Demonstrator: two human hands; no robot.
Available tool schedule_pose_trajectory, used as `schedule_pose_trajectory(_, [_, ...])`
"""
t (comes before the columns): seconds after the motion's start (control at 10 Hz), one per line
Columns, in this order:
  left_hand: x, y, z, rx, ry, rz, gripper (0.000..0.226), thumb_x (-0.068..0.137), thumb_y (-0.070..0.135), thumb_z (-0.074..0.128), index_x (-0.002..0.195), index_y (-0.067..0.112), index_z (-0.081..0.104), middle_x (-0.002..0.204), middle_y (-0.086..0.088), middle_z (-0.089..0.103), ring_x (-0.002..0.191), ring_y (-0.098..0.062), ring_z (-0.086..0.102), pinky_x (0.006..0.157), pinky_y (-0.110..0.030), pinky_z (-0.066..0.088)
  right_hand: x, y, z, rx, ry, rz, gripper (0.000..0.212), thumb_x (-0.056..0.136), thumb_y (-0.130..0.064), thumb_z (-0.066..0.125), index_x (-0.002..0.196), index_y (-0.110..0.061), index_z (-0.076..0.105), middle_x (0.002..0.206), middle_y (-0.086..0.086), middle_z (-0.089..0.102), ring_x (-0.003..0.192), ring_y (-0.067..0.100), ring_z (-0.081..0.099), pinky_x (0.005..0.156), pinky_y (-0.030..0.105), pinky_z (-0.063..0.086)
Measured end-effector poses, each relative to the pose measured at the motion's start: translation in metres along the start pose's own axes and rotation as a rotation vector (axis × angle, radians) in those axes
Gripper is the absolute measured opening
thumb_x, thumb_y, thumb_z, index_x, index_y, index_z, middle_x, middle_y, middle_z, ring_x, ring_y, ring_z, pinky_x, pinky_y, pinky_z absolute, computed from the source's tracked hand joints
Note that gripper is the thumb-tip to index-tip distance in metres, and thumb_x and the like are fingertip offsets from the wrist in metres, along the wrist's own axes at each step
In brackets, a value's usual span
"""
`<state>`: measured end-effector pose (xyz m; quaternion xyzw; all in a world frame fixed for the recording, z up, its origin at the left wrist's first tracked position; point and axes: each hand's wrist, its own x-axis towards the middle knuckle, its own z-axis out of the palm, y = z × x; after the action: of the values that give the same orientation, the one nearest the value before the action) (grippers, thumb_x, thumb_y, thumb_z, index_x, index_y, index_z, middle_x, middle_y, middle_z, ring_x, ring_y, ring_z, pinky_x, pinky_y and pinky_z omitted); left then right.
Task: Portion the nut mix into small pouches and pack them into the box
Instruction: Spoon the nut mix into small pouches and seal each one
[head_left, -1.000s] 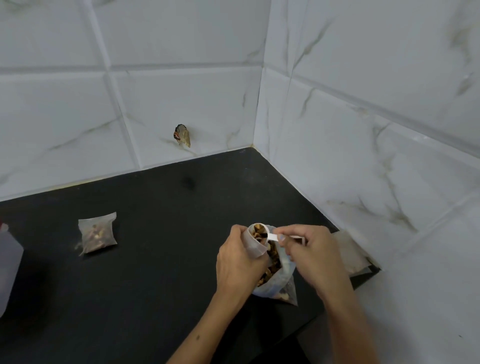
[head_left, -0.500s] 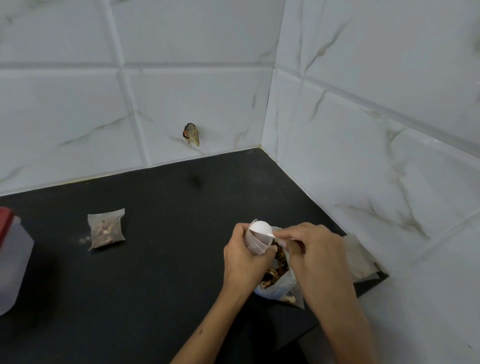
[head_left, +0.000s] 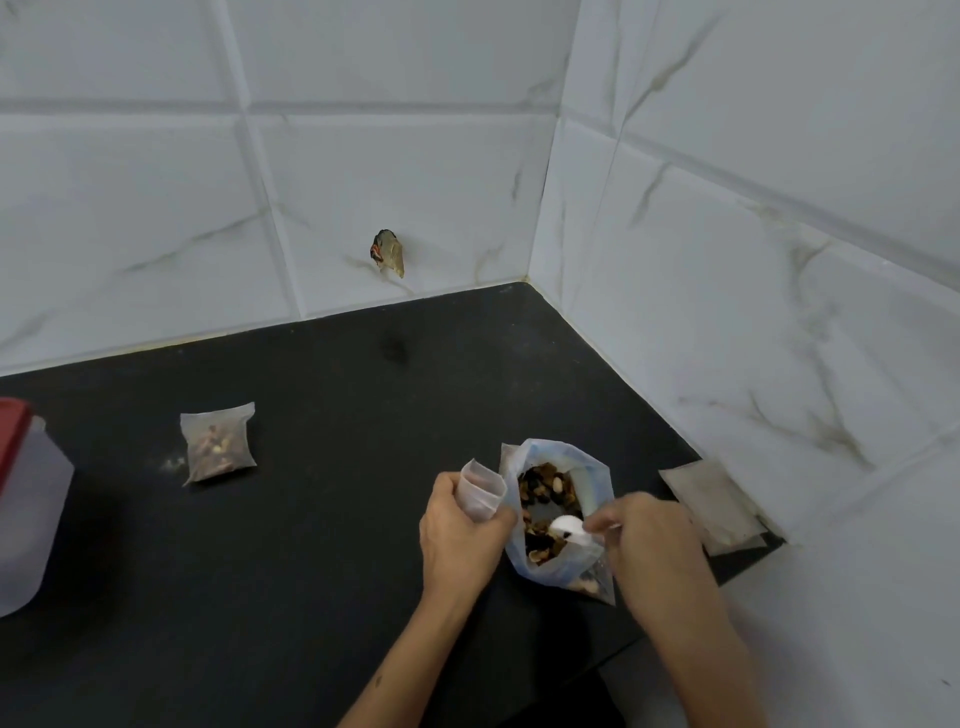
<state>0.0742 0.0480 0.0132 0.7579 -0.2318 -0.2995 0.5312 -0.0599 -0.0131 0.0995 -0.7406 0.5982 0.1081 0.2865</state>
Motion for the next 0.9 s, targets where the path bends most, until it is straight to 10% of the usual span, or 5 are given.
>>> schedule_pose_trajectory(0.2, [-0.002, -0.012, 0.008, -0.036, -0.061, -0.127, 0.031, 0.070, 0.015, 0.076, 0.093, 0.018, 0.056, 0.092, -0.002, 0.066, 0.082, -0.014, 0.064, 0.063, -0.026, 0.050, 0.011, -0.029, 0.016, -0.117, -0.254, 0.252, 0.061, 0.090, -0.030, 0.060, 0.140, -0.011, 0.029, 0.139, 0.010, 0.033, 0.129, 0.025, 0.039, 0.105, 0.036, 0.036])
schedule_pose_trajectory(0.4, [0.000, -0.013, 0.010, -0.061, -0.054, -0.169, 0.034, 0.069, 0.011, 0.075, 0.097, 0.019, 0.057, 0.094, -0.001, 0.065, 0.087, -0.014, 0.063, 0.073, -0.031, 0.054, 0.000, -0.002, 0.069, -0.183, 0.384, -0.205, 0.031, 0.096, -0.009, 0.036, 0.116, -0.016, 0.058, 0.121, 0.001, 0.052, 0.110, 0.013, 0.046, 0.086, 0.020, 0.037])
schedule_pose_trajectory(0.6, [0.000, -0.015, 0.011, -0.091, -0.072, -0.167, 0.038, 0.068, 0.009, 0.076, 0.100, 0.017, 0.058, 0.095, -0.001, 0.066, 0.086, -0.013, 0.064, 0.065, -0.025, 0.050, 0.018, -0.019, 0.040, 0.093, 0.100, 0.127, 0.036, 0.095, -0.021, 0.050, 0.129, -0.011, 0.049, 0.129, 0.009, 0.049, 0.118, 0.021, 0.047, 0.098, 0.029, 0.037])
schedule_pose_trajectory(0.9, [0.007, -0.017, 0.007, -0.092, -0.073, -0.183, 0.036, 0.070, 0.010, 0.077, 0.095, 0.023, 0.055, 0.095, -0.002, 0.066, 0.087, -0.014, 0.063, 0.070, -0.029, 0.052, 0.041, -0.015, 0.034, 0.049, 0.287, 0.038, 0.039, 0.093, -0.025, 0.056, 0.131, -0.023, 0.050, 0.123, 0.002, 0.051, 0.109, 0.014, 0.052, 0.089, 0.026, 0.045])
